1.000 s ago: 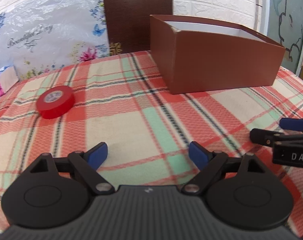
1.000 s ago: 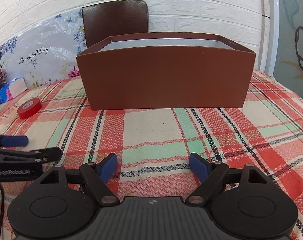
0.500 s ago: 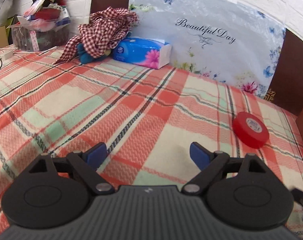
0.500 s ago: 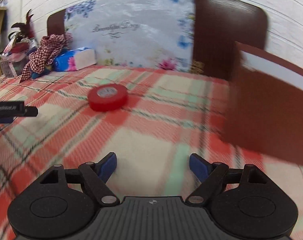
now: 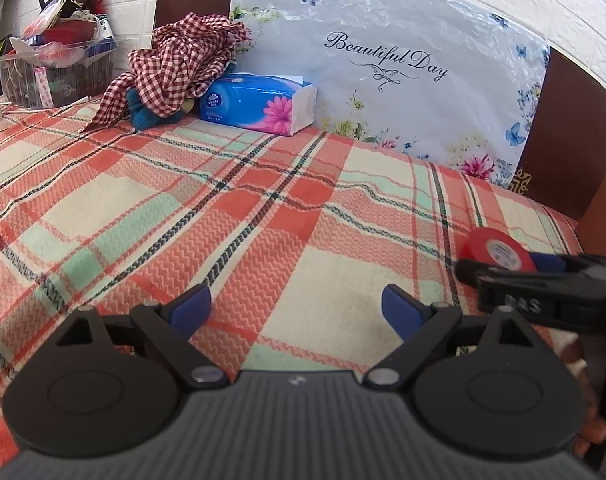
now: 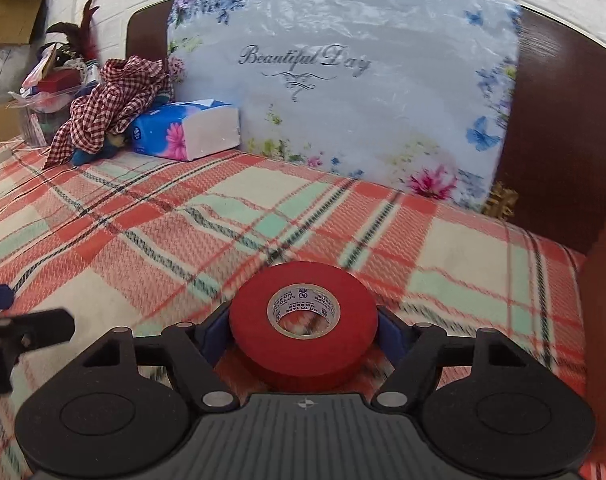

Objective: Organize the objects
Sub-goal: 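Grasp the red tape roll with the right gripper and lift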

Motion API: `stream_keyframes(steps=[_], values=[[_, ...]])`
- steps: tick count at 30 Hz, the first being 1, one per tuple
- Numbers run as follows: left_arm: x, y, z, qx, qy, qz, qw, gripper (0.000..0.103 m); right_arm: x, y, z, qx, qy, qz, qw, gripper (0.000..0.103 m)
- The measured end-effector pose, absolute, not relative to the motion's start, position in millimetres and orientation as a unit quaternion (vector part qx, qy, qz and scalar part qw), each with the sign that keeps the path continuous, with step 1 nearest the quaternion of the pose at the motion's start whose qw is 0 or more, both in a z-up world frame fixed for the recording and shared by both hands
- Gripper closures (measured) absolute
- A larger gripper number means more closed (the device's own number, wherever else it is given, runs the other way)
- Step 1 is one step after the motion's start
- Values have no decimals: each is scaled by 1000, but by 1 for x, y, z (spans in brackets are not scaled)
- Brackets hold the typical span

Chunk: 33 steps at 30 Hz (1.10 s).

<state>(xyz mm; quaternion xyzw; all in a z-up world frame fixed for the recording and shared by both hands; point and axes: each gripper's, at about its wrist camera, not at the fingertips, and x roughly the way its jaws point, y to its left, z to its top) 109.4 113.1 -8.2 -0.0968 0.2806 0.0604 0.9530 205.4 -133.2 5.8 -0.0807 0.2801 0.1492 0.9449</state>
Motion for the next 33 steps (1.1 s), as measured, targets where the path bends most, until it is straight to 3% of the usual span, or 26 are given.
stream_keyframes(steps=[12,14,16,24,28,33], values=[[115,99,-8,-48,301,67,950,7,50,-295,8,-22,314,35,949,32],[117,86,-6,-14,313,67,947,9,25,-317,9,-3,308,7,951,26],[112,67,1,-10,323,25,946,14,7,-332,8,10,305,-5,952,19],[77,-71,44,-35,364,-249,897,18,3,-325,3,-21,302,-4,953,19],[71,-130,48,3,403,-308,862,20,2,-330,5,-7,298,0,954,19],[74,-171,31,53,451,-308,836,31,0,-331,6,-5,295,9,955,20]])
